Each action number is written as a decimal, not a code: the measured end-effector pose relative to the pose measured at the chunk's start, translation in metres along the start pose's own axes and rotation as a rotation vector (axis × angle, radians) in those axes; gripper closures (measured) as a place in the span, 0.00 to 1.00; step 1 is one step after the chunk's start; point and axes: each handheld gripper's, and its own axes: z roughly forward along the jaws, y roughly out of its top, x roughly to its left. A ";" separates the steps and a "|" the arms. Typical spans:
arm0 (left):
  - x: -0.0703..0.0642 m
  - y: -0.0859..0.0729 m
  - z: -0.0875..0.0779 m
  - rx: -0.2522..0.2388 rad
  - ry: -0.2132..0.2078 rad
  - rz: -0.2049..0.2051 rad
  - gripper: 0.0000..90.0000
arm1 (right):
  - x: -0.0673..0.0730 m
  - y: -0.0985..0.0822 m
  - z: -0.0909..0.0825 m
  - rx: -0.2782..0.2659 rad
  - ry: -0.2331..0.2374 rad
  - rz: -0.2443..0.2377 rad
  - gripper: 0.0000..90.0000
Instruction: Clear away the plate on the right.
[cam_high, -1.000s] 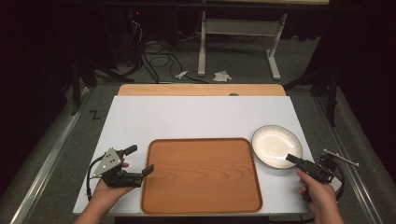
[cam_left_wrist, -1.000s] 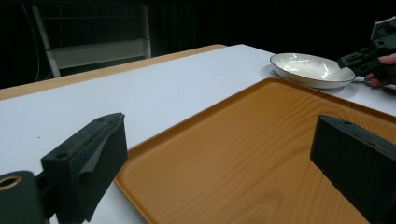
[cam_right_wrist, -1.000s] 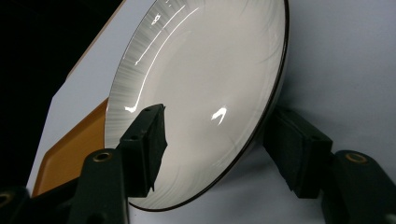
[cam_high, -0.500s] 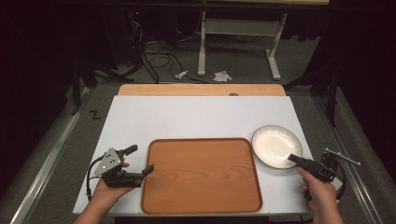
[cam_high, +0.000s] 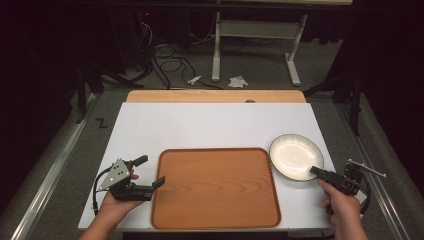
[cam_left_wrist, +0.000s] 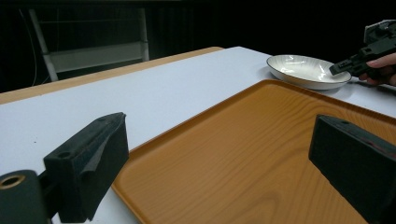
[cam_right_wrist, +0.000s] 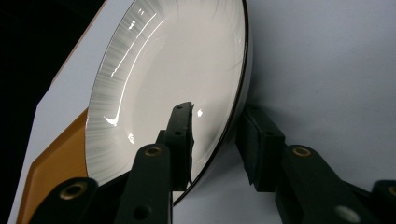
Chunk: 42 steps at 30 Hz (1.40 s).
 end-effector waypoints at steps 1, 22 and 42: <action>0.000 0.000 0.000 0.000 0.000 0.000 0.06 | -0.001 0.000 0.000 -0.004 0.005 0.003 0.78; 0.000 0.001 -0.002 -0.009 -0.003 0.006 0.07 | -0.001 0.008 -0.006 -0.043 0.012 -0.006 0.96; -0.001 0.002 -0.003 -0.023 -0.007 0.009 0.07 | 0.006 0.008 -0.020 -0.094 0.039 -0.049 0.95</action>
